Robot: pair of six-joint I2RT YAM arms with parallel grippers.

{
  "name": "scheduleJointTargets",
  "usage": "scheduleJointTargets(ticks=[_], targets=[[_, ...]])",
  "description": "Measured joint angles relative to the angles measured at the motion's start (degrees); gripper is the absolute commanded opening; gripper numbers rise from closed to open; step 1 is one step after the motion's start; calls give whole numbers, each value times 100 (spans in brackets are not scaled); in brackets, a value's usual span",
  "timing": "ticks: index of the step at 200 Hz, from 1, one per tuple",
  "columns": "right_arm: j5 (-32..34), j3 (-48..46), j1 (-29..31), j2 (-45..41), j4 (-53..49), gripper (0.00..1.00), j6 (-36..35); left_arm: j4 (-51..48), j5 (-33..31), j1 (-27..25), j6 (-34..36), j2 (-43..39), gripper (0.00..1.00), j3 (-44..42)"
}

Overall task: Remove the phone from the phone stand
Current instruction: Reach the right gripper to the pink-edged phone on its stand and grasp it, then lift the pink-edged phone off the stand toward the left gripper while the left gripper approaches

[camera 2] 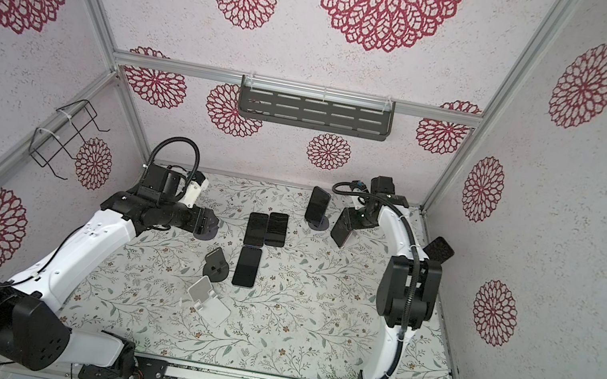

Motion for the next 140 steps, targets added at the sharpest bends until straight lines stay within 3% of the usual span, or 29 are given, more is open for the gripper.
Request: scheduleJointTargets(ticks=[62,114,140], targets=[[4,2,-20,0,-59,24,-140,-42,-87,0,11,33,75,0],[-9,170,-15,-2,-317,15,-247,-50,-107,0,24,35,75,0],[-42,173,-17,-35,-396,1,-299,-50,-105,0,26,35,75,0]])
